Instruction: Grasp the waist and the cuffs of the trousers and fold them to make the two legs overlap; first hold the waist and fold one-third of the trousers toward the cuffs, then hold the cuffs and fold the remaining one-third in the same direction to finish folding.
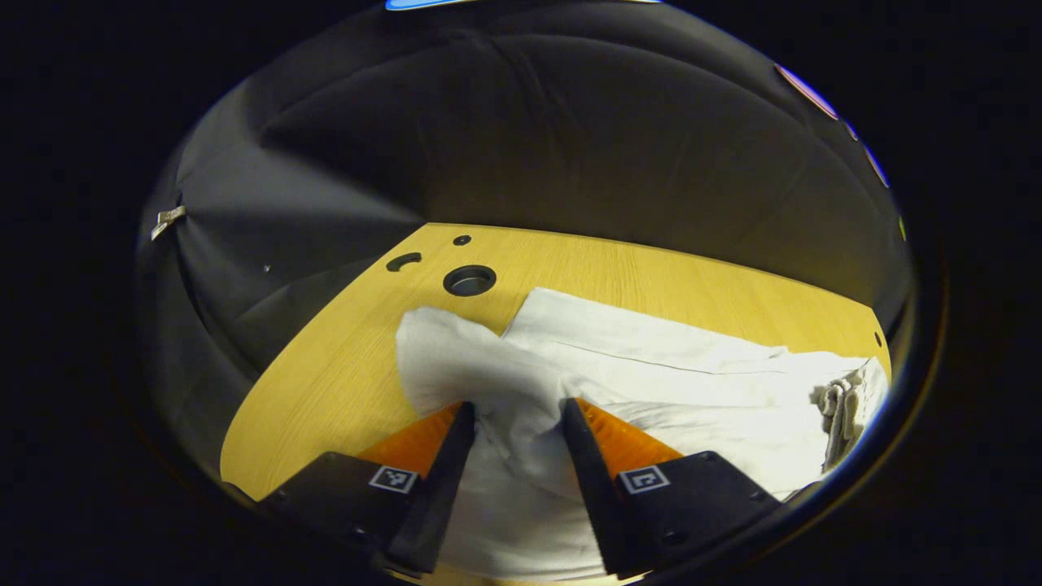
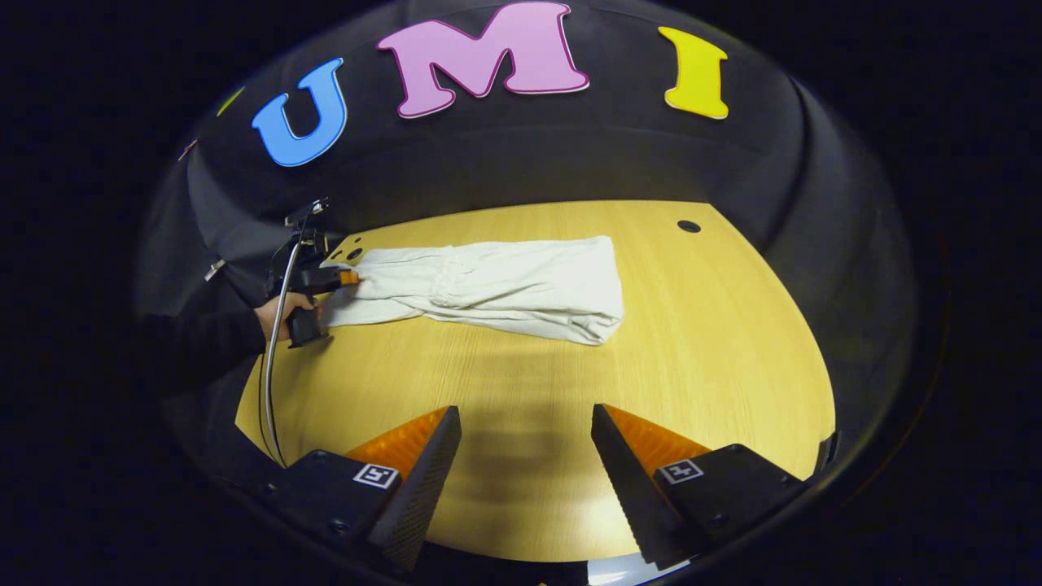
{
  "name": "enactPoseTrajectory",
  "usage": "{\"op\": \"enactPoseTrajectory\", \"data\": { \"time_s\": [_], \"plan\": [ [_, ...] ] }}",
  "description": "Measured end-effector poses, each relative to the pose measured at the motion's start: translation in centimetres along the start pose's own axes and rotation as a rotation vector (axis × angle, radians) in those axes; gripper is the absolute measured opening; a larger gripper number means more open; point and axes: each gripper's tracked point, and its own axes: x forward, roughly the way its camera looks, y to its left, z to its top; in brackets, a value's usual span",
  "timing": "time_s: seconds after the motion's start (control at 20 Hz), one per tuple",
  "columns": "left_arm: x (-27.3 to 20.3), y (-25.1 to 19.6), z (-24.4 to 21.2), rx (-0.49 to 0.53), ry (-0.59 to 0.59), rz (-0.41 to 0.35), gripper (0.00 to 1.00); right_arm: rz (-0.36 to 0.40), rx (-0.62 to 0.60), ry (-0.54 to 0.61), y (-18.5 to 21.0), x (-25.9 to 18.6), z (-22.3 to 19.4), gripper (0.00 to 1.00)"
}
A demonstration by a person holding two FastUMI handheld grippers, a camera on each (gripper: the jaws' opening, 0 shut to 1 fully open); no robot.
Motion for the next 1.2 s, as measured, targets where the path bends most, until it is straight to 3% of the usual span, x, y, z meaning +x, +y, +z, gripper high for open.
{"op": "enactPoseTrajectory", "data": {
  "time_s": [0.05,0.2,0.3,0.35,0.45,0.6,0.75,1.0,1.2],
  "plan": [
    [-0.2,-0.6,0.1,0.005,0.006,-0.020,0.74,0.008,-0.001,0.003,0.2,-0.1,-0.1,0.99],
    [-0.2,-1.4,-0.2,0.062,0.011,-0.026,0.41,0.012,-0.035,0.009,-0.2,-0.1,-0.4,0.99],
    [-0.3,-1.8,-0.3,0.080,0.009,-0.016,0.25,0.001,-0.032,0.002,-1.3,-0.2,-0.1,0.99],
    [-0.3,-2.2,-0.3,0.074,0.009,-0.020,0.28,-0.002,-0.016,-0.003,-1.5,-0.3,0.0,0.99],
    [0.1,-2.3,-0.4,0.068,0.009,-0.016,0.12,-0.009,0.018,-0.010,-2.3,-0.2,0.3,0.99],
    [-0.5,-2.7,-0.6,0.068,0.016,0.004,0.06,-0.012,0.028,-0.010,-3.6,0.4,0.8,0.99],
    [-2.5,-3.2,1.9,0.024,-0.092,0.019,0.06,-0.033,-0.009,-0.040,-5.3,0.9,2.1,0.99],
    [-7.3,-5.7,7.2,-0.024,-0.198,-0.011,0.05,-0.011,-0.009,-0.065,-6.7,1.7,3.4,0.99],
    [-12.2,-10.4,11.7,-0.050,-0.282,-0.052,0.05,0.005,0.001,-0.109,-8.0,2.0,4.9,0.99]
  ]
}}
